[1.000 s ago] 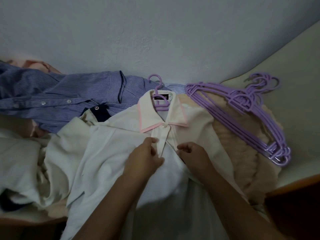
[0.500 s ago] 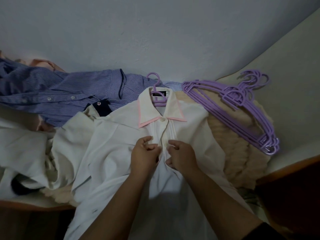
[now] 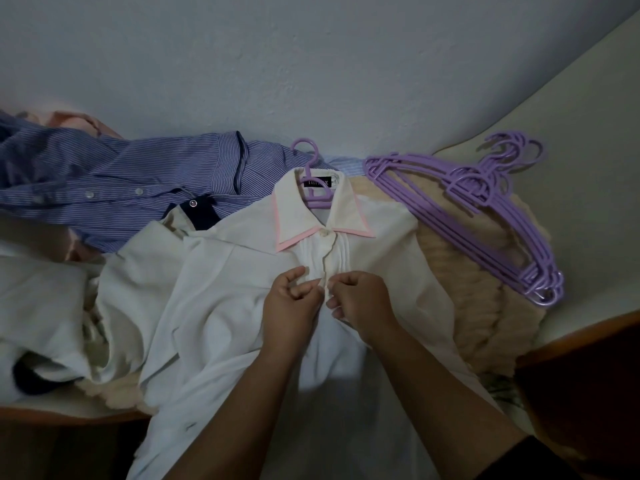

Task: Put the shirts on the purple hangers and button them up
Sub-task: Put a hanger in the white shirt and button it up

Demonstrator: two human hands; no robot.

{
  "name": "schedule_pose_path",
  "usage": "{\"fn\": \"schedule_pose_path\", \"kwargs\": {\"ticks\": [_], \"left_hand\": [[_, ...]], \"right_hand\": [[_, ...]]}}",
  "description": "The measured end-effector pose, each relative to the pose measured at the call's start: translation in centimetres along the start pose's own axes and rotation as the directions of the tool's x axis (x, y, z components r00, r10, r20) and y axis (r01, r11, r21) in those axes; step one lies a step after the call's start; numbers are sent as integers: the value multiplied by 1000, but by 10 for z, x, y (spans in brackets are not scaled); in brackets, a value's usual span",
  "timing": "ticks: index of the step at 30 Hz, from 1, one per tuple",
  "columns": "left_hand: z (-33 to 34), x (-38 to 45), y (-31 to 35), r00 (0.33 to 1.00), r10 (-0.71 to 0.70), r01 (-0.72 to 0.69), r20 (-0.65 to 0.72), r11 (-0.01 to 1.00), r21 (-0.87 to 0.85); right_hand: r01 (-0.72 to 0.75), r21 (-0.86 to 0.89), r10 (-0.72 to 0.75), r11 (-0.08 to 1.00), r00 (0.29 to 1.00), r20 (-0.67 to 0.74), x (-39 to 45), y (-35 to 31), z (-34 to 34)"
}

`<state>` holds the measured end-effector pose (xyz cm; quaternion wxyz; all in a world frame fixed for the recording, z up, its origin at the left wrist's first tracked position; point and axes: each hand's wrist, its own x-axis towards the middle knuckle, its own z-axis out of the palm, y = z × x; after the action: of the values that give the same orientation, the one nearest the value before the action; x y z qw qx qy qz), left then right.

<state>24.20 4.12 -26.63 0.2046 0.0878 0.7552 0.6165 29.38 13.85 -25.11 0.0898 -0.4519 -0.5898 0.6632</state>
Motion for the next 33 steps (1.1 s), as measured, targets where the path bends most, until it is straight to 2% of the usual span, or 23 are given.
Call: {"fn": "schedule_pose_path", "kwargs": {"ticks": [9, 16, 20, 22, 28, 33], "left_hand": [[-5, 7, -10, 993, -102, 109, 66, 987, -119], [-5, 13, -11, 972, -195, 222, 132, 946, -235], [-1, 11, -12, 976, -175, 201, 127, 951, -235], [0, 10, -12, 979, -159, 181, 124, 964, -193], [-4, 11, -8, 977, -159, 176, 144, 977, -117], [-6, 14, 4, 955, -244, 263, 168, 959, -108]], "right_hand": [[14, 82, -19, 997, 999, 51, 3, 7, 0], [273, -208, -250, 939, 959, 130, -4, 10, -8], [300, -275, -248, 913, 946, 209, -1, 6, -11], [273, -293, -220, 916, 955, 200, 1, 5, -11], [60, -35, -58, 998, 997, 51, 8, 12, -7], [68, 101, -75, 993, 995, 64, 6, 9, -9]]}}
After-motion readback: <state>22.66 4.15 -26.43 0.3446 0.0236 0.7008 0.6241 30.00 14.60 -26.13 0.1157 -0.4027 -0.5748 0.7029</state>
